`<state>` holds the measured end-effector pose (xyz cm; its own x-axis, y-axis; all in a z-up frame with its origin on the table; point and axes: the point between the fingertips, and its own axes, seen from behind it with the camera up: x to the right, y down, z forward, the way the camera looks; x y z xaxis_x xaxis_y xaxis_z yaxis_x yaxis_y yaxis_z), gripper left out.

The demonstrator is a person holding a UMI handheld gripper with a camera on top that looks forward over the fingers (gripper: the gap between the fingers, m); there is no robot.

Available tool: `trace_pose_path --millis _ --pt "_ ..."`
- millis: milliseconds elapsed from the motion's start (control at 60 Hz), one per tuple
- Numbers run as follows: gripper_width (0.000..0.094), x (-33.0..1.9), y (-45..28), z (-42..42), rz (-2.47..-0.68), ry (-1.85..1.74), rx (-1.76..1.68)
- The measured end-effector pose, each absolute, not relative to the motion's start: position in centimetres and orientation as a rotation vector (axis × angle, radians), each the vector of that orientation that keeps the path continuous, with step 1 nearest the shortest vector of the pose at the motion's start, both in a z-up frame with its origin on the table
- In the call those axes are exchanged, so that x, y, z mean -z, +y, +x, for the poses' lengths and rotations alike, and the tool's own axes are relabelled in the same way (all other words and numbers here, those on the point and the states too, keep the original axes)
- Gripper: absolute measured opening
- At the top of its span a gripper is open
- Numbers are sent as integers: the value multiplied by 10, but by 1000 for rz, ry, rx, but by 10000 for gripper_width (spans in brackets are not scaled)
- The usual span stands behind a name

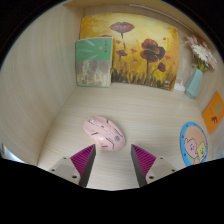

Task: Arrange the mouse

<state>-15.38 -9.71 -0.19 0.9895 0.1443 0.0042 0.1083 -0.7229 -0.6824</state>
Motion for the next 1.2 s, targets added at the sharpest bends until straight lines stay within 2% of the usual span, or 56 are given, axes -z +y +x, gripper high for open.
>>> trace_pose_path --millis 350,533,650,883,950,983,1033,1200 --pt "694 6 -15 -171 -2395 -87 -70" --pt "682 17 4 -168 -2424 -32 -58" --pt "540 18 12 -165 -2409 -23 -18" --pt "400 17 11 -164 -2415 13 -31" --pt "388 17 8 -162 -2457 -25 -44" --pt "389 10 5 -159 -2480 -36 -49" --pt "391 -19 12 -147 -2440 -57 -37" --pt "390 -146 34 -68 -2248 -50 55"
